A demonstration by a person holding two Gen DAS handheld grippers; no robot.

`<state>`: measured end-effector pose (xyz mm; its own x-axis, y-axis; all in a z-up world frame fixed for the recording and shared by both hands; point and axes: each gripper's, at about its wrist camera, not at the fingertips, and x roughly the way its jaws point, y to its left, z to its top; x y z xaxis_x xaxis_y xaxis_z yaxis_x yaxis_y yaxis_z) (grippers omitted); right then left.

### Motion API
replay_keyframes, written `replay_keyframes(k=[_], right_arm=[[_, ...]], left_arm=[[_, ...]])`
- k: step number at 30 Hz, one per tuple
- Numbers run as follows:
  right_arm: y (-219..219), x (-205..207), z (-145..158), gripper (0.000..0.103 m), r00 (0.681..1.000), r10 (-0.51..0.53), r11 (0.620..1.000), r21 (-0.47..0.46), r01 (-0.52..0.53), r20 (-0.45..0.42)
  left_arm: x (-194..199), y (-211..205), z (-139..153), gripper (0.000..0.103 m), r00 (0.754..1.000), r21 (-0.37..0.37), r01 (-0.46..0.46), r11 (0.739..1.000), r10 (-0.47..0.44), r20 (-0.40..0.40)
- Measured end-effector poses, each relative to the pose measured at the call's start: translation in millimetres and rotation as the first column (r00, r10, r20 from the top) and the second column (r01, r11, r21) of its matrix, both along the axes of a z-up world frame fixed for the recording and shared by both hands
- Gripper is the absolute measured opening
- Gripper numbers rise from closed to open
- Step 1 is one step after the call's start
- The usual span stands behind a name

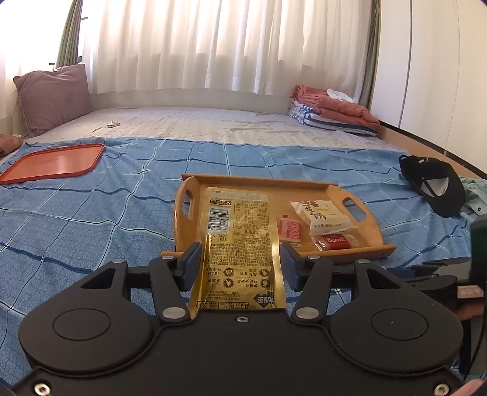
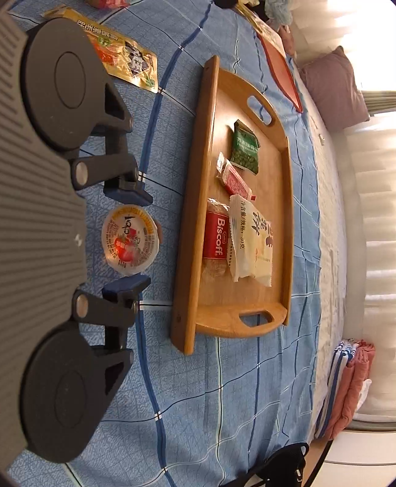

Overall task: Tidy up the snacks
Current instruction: 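Lift the jelly cup and gold packet and carry both toward the wooden tray, then lower the jelly cup and gold packet into the tray and open both grippers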

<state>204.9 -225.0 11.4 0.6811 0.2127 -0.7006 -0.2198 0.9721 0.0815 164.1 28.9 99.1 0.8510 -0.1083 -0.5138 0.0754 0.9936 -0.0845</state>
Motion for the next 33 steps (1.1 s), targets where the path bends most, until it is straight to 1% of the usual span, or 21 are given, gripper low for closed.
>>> replay_keyframes(k=[2,4,6,8,12,16,20,24,27,28,29,30,33], right_arm=[[1.6,-3.9,2.5,0.050,1.000,0.014,1.000,-0.016,-0.014,0.017],[1.6,-6.3,6.4,0.050,1.000,0.014,1.000,-0.010,-0.013,0.024],[1.1,-7.0,13.3,0.050,0.999,0.010,1.000,0.001,-0.010,0.042],[-0.1,-5.5,23.6,0.050,0.998,0.002,1.000,0.016,-0.003,0.063],[-5.3,7.6,47.6,0.050,0.995,-0.012,0.998,0.067,0.006,0.094],[-11.8,36.6,64.8,0.050,0.993,-0.045,0.997,0.063,0.039,0.108],[-22.5,72.5,73.9,0.050,0.990,-0.099,0.991,0.095,0.089,0.098],[-24.6,109.5,72.2,0.050,0.990,-0.125,0.989,0.091,0.118,0.072],[-23.8,133.4,64.7,0.048,0.987,-0.152,0.985,0.094,0.146,0.052],[-23.6,141.0,61.9,0.045,0.986,-0.161,0.983,0.091,0.157,0.046],[-23.1,147.9,58.3,0.020,0.985,-0.170,0.982,0.086,0.166,0.041],[-22.5,155.0,54.9,0.010,0.984,-0.176,0.982,0.078,0.173,0.030],[-18.6,170.6,39.6,0.010,0.982,-0.188,0.982,0.032,0.188,-0.011]], left_arm=[[6.0,1.6,-0.7,0.052,1.000,0.002,-0.001,1.000,0.001,0.000],[12.1,1.4,-1.6,0.052,1.000,0.013,0.000,1.000,0.000,0.001],[21.0,1.3,-0.6,0.053,1.000,0.018,-0.001,1.000,0.001,-0.002],[31.8,3.6,1.9,0.053,1.000,0.005,-0.003,1.000,0.003,-0.010],[58.6,5.3,11.2,0.053,1.000,-0.011,0.005,1.000,-0.005,-0.014],[95.5,5.8,20.0,0.053,1.000,-0.035,0.015,0.999,-0.016,-0.026],[140.1,4.3,20.0,0.053,0.999,-0.045,0.011,0.999,-0.013,-0.052],[186.4,1.8,7.2,0.053,0.994,-0.032,0.003,0.999,-0.006,-0.105],[215.3,0.1,-6.4,0.053,0.991,-0.032,-0.013,0.999,0.009,-0.133],[222.9,-0.2,-11.6,0.053,0.990,-0.037,-0.019,0.999,0.013,-0.142],[230.4,-0.8,-16.5,0.053,0.988,-0.043,-0.023,0.999,0.017,-0.152],[237.0,-1.4,-21.9,0.053,0.987,-0.049,-0.028,0.998,0.019,-0.162],[250.6,-6.0,-38.9,0.053,0.982,-0.045,-0.033,0.998,0.024,-0.187]])
